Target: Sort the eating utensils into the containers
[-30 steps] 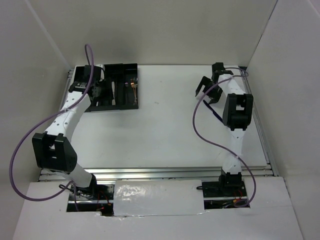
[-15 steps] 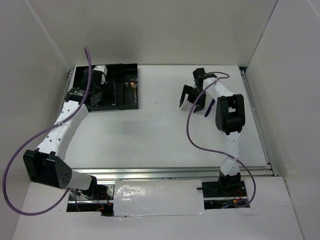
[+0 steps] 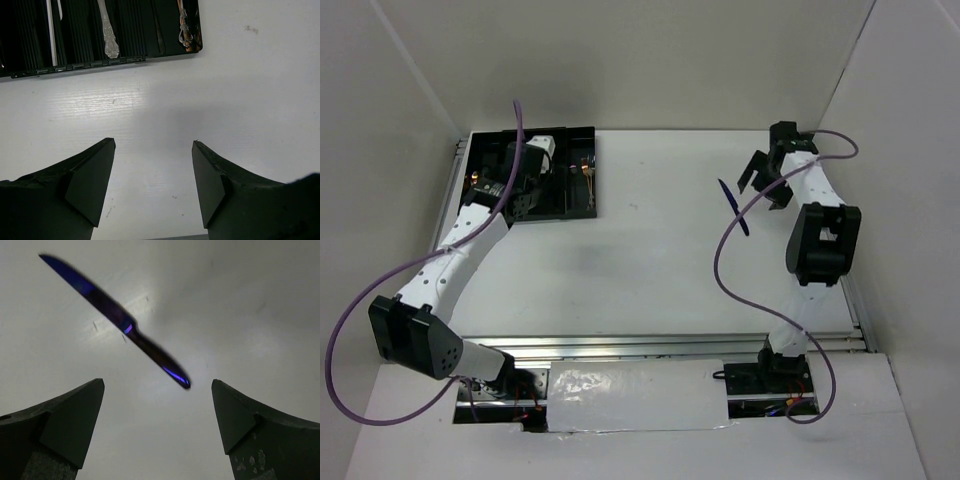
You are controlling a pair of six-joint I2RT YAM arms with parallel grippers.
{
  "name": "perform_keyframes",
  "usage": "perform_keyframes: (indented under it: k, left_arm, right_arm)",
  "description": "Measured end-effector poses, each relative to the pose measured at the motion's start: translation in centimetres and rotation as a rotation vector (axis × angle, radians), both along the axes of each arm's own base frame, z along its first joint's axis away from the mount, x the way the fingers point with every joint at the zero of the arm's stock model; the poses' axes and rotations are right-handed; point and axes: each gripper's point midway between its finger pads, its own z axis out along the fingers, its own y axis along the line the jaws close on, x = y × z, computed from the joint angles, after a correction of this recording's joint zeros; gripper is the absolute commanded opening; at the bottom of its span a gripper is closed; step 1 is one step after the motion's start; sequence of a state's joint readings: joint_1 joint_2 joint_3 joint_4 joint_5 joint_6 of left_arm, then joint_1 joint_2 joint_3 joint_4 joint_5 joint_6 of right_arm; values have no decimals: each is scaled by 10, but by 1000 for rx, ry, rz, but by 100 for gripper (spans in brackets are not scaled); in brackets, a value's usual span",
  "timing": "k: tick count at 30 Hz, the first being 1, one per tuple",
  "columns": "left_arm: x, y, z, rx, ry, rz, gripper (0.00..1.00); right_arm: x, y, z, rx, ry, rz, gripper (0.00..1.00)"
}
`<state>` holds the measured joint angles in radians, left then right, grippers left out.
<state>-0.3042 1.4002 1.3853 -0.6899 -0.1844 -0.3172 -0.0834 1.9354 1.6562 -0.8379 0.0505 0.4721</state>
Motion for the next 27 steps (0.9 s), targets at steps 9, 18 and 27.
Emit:
perform_keyframes:
  k: [9, 18, 27]
  left_arm:
    - [-1, -2, -5, 1, 8, -4, 75]
    - [-7, 0, -21, 13, 46, -6, 74]
    - [-4, 3, -24, 24, 65, 3, 73]
  right_arm:
    - [17, 17, -65, -126, 165, 235, 96]
    - [19, 18, -77, -125, 206, 292, 61]
    - [26, 26, -83, -75, 235, 310, 57]
